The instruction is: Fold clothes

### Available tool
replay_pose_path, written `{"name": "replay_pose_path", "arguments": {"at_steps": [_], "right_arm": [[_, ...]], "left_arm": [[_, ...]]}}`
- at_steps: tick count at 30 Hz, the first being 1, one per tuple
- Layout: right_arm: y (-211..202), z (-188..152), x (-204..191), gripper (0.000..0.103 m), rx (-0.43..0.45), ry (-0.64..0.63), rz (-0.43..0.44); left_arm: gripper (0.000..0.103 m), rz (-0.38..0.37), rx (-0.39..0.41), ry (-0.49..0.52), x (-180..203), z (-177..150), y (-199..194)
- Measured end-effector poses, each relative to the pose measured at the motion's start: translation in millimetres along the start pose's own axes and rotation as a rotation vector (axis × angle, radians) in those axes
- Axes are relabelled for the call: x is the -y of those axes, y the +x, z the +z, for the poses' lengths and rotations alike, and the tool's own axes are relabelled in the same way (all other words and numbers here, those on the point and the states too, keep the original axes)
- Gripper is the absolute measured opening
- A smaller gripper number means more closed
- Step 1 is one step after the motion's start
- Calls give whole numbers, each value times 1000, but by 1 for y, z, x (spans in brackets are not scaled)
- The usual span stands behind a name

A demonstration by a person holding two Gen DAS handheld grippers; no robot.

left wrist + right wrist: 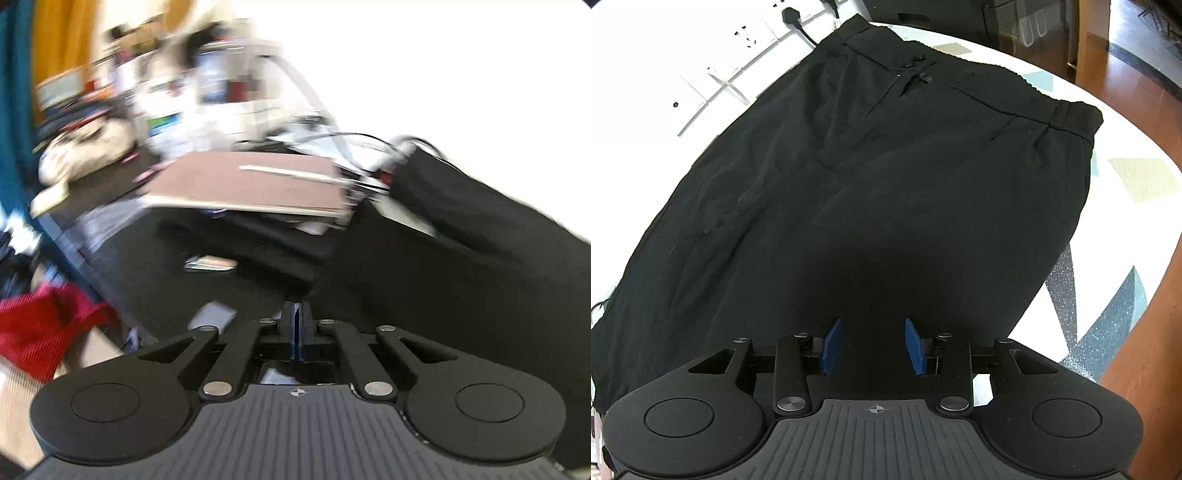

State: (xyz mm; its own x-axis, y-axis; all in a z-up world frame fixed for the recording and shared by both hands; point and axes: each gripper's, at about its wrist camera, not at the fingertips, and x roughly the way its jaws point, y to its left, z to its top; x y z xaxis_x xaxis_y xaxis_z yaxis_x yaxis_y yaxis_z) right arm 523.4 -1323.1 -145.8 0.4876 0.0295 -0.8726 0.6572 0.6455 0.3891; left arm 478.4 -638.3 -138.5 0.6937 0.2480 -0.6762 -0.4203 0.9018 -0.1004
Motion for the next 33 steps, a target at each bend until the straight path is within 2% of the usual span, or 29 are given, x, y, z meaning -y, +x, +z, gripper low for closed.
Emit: {"name": "replay_pose_path", "arguments": {"at_steps": [2, 4, 5, 7, 8, 9, 10, 11, 12, 13, 16, 19, 21, 22, 24, 25, 26, 29, 31, 33], "right_arm": [[1, 0, 0, 35, 1, 0, 1], [2, 0, 0, 35, -1, 4, 3], [3, 0, 1, 35, -4, 7, 4], [6, -1, 0, 35, -9, 7, 1], [6, -1, 0, 35, -9, 5, 1], [7, 0, 0, 35, -9, 6, 2], [8, 0, -1, 35, -10, 7, 3], [8, 1, -2, 37, -11, 8, 4], [9, 1, -2, 39, -11, 11, 7], [9, 1, -3, 45, -6, 14, 14], [5, 4, -3, 45, 21, 24, 41], [-6, 18, -2, 48, 76, 49, 76], [-22, 31, 1, 55, 135, 68, 105], [-29, 38, 3, 62, 165, 78, 120], [-46, 52, 7, 66, 233, 85, 148], [-54, 58, 10, 72, 266, 77, 158], [-62, 63, 13, 76, 299, 68, 166], [-78, 72, 32, 76, 365, 37, 170], [-77, 70, 49, 76, 362, 37, 157], [-68, 64, 69, 76, 322, 56, 135]], "left_arm": [[2, 28, -69, -61, -11, -11, 9], [3, 95, -107, -41, -9, -21, 14], [3, 116, -108, -35, -7, -21, 14], [14, 136, -89, -36, -4, -18, 9], [16, 146, -79, -37, -2, -17, 6], [24, 156, -69, -37, 0, -15, 4], [39, 153, -55, -38, 1, -13, 0], [47, 146, -43, -37, 4, -9, -3], [59, 137, -40, -36, 8, -6, -6], [60, 121, -40, -39, 12, -3, -8], [62, 60, -46, -59, 24, 7, -14], [64, -9, -63, -133, 33, 19, -18], [69, -47, -58, -188, 38, 27, -25], [73, -64, -55, -214, 41, 31, -28], [74, -98, -66, -259, 45, 36, -31], [74, -110, -76, -278, 47, 36, -32], [75, -119, -89, -294, 49, 35, -32], [75, -126, -153, -346, 53, 16, -25], [75, -129, -199, -380, 56, 3, -20], [75, -125, -246, -442, 54, -15, -14]]}}
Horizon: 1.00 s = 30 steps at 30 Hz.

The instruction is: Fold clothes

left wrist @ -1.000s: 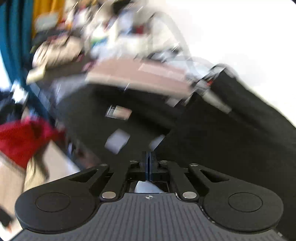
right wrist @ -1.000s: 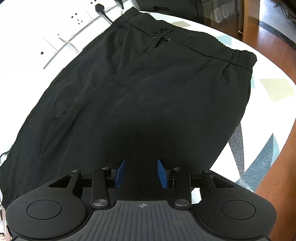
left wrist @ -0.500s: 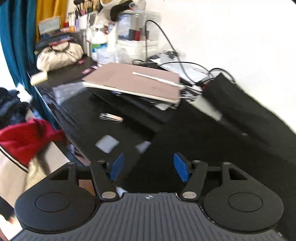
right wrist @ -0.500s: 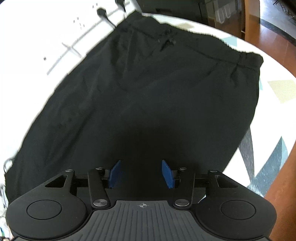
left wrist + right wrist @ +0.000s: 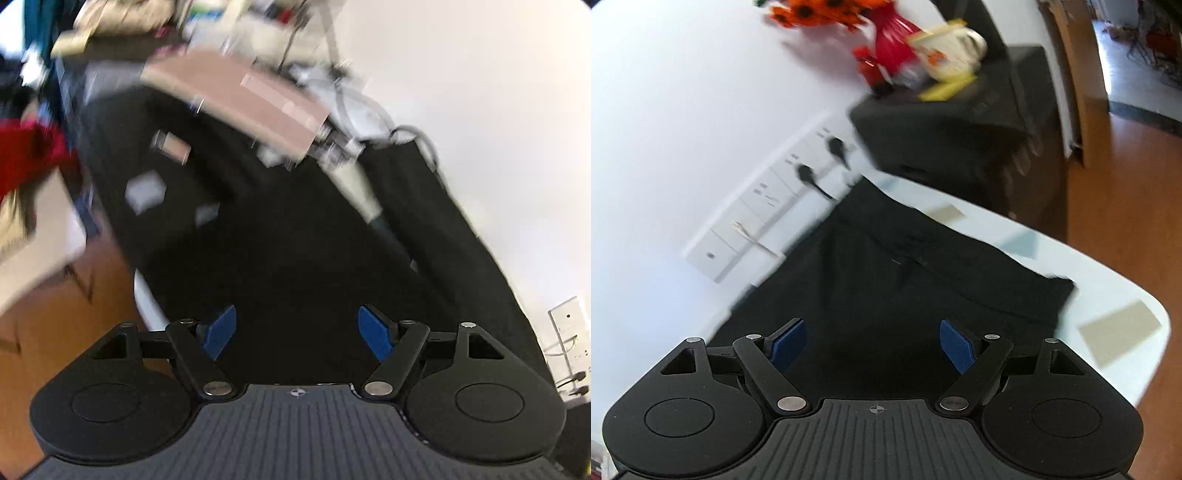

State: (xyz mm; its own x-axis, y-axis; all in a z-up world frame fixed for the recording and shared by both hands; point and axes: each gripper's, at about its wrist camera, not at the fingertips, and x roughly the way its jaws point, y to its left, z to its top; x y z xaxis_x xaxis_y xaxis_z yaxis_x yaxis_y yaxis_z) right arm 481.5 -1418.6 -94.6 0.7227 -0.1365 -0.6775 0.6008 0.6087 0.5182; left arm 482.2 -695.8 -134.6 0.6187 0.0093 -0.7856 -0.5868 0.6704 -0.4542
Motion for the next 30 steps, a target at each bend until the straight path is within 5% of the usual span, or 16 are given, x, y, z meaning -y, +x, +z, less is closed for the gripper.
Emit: {"name": "replay_pose_path", "arguments": {"at_steps": [9, 30], "right_arm": [[22, -35, 82, 72, -154, 161, -121], [26, -34, 48, 72, -173, 121, -78]], "left_arm": [[74, -91, -107, -292, -50, -38, 20], [72, -128, -25, -256, -34, -28, 29]]}}
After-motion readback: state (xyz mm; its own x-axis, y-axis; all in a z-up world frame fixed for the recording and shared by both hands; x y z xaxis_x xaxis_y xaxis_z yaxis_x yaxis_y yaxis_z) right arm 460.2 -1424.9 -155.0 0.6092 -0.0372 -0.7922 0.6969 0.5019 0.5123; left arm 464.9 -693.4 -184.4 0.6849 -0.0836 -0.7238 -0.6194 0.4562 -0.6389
